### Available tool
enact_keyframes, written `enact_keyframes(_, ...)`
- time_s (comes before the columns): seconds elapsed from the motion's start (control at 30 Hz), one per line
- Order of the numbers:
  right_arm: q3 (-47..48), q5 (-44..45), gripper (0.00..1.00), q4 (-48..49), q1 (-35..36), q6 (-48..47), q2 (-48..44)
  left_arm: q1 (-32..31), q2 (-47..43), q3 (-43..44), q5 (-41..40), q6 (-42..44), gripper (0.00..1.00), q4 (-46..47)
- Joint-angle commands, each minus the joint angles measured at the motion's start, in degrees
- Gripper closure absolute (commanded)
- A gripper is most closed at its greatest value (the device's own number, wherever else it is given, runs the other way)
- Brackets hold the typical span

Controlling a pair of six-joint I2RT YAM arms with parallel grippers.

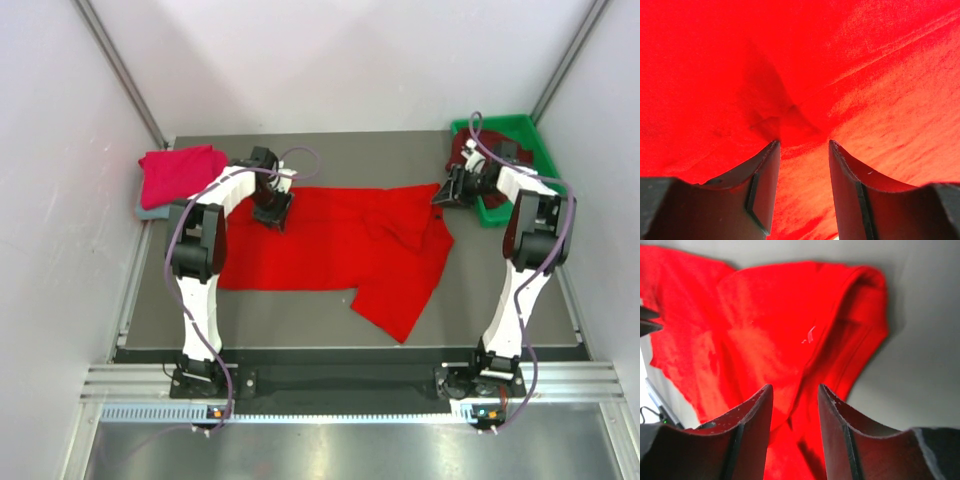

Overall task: Fold and stack the t-shirts
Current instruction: Fold the tshirt

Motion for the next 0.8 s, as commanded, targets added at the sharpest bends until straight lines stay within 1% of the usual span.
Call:
enact_keyframes(0.0, 4.5, 0.3, 0.59, 2.1, 1.0, -0.6, 2.2, 0.3, 0.1, 0.6, -0.1, 0.7, 0.51, -1.3)
enact_keyframes(0.2, 7.8, 0.1, 0.6, 3.3, 1.2, 0.1, 5.2, 0.3, 0.6, -1.1, -0.2, 1.5, 0.51, -1.4)
enact_keyframes(0.3, 9.3, -0.1, 0.63, 4.2, 1.3, 0.6, 7.0, 0.3, 1.1, -2.3, -0.1, 1.5, 0.51, -1.4)
enact_keyframes(0.33, 10.2, 0.0, 0.69, 4.6, 1.3, 0.7, 8.1, 0.3, 1.1, -2.5, -0.3, 1.5, 0.51, -1.6)
enact_keyframes(0.43, 12.2, 0.3, 0.8, 5.2, 1.7, 1.0, 10.0, 0.3, 1.6, -3.0, -0.6, 1.7, 0.51, -1.7)
enact_keyframes(0.5, 13.3, 0.3, 0.82, 5.2, 1.9, 1.3, 11.3, 0.3, 1.8, -3.2, -0.8, 1.8, 0.51, -1.7)
enact_keyframes(0.63, 15.7, 0.8, 0.94, 5.8, 2.1, 1.6, 12.5, 0.2, 2.6, -3.2, -0.8, 2.0, 0.51, -1.8)
enact_keyframes(0.77, 19.2, 2.1, 0.96, 6.2, 2.2, 1.5, 13.9, -0.2, 3.5, -2.9, -1.0, 1.9, 0.51, -1.9)
